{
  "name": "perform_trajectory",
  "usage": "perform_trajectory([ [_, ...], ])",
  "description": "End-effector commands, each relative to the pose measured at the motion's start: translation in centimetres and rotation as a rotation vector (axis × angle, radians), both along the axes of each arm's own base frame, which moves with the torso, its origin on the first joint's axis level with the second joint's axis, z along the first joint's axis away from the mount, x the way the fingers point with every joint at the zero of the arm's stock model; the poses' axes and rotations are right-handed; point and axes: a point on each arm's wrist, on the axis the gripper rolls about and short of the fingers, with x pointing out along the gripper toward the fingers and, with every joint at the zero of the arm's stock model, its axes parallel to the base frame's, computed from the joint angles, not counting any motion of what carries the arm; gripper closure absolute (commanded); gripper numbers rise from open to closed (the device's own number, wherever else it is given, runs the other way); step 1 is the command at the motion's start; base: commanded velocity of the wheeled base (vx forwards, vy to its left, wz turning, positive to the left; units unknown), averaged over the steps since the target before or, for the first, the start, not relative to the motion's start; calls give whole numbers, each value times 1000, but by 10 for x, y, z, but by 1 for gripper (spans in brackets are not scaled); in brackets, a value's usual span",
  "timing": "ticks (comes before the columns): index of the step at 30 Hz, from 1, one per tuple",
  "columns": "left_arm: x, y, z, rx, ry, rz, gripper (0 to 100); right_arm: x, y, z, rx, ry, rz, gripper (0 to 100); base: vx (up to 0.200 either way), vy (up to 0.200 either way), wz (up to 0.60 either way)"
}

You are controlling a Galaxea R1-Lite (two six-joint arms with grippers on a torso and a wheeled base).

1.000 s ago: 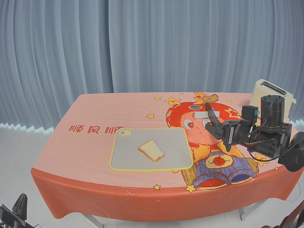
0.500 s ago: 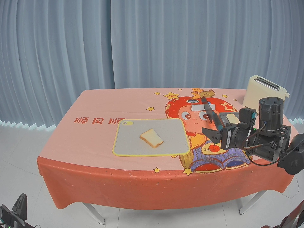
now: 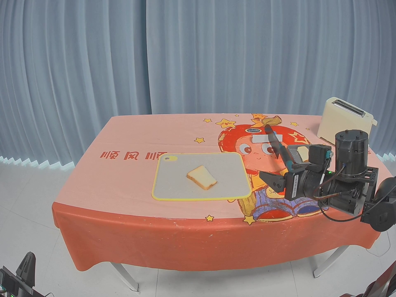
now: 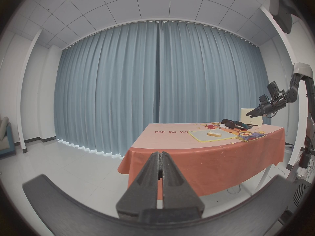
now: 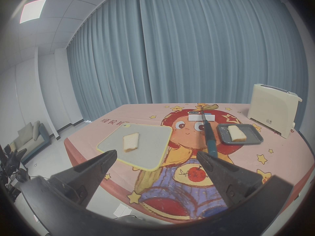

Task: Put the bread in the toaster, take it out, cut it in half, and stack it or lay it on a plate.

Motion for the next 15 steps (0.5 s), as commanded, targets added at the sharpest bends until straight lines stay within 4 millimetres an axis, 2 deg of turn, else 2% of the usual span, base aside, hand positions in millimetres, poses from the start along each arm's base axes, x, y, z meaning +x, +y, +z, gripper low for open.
perform_trajectory([
  [1, 1, 0, -5, -1, 17, 0, 100, 0, 0, 0, -2, 0, 2, 0, 0, 200, 0],
  [13, 1, 0, -5, -2, 17, 0, 100, -1, 0, -3, -11, 9, 2, 0, 0, 200, 0],
  [15, 1, 0, -5, 1, 19, 0, 100, -1, 0, -3, -12, 9, 1, 0, 0, 0, 0],
])
